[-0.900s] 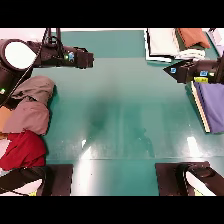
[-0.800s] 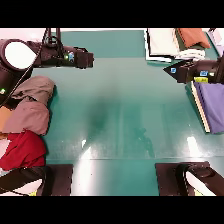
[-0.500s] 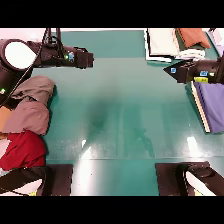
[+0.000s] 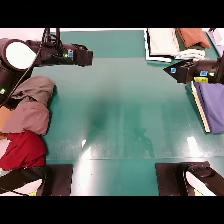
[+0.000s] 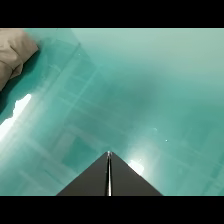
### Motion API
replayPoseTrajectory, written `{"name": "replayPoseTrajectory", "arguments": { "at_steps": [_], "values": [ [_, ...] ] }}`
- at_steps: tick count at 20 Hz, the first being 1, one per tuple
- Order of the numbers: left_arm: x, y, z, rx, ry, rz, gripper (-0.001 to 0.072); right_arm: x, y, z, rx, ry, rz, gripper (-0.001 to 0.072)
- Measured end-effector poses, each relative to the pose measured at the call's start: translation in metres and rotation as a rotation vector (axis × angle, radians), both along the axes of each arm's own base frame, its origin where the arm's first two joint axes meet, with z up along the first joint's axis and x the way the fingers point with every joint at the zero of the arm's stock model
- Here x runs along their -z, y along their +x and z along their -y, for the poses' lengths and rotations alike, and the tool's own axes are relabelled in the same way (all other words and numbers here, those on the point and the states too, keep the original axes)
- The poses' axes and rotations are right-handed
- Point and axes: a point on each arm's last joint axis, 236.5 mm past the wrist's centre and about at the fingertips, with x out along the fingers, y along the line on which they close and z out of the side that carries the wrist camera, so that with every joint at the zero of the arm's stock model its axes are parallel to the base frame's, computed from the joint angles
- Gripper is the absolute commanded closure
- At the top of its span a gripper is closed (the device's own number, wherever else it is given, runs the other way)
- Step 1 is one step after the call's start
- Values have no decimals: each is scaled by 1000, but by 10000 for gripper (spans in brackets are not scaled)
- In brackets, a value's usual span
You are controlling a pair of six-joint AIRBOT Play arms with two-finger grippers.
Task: Fold the shirts.
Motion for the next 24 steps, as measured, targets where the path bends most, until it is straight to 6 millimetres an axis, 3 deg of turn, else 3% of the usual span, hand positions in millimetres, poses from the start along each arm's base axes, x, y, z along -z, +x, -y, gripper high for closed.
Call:
{"name": "replayPoseTrajectory", "arguments": {
  "at_steps": [2, 5, 9, 12, 14, 16, 17, 18, 19, 21, 22, 24],
  "values": [
    [8, 19, -38, -92, 105, 26, 140, 0, 0, 0, 0, 0, 0, 692],
    [39, 44, -126, -286, 256, -50, 140, 0, 0, 0, -1, -1, -2, 692],
    [111, 48, -239, -505, 378, -275, 140, 1, -1, 0, -2, -2, -3, 692],
    [172, 34, -296, -600, 419, -434, 140, 1, -1, 0, -2, -2, -3, 692],
    [208, 26, -320, -635, 432, -514, 140, 1, -1, 0, -2, -2, -3, 693],
    [234, 23, -331, -645, 442, -564, 158, 1, 0, 0, -1, -2, -2, 692],
    [242, 22, -333, -648, 439, -580, 386, 0, 0, 0, 0, -1, -1, 692],
    [248, 22, -335, -650, 437, -590, 670, 0, 0, 0, 1, 0, 1, 692],
    [250, 22, -336, -653, 431, -595, 683, -1, 1, 0, 4, 1, 5, 693],
    [242, 25, -338, -662, 421, -579, 684, -5, 5, 2, 17, 8, 23, 692],
    [228, 29, -339, -671, 414, -551, 684, -8, 7, 2, 25, 14, 36, 693],
    [179, 41, -337, -686, 389, -441, 684, -20, 11, 3, 38, 26, 71, 693]
  ]
}}
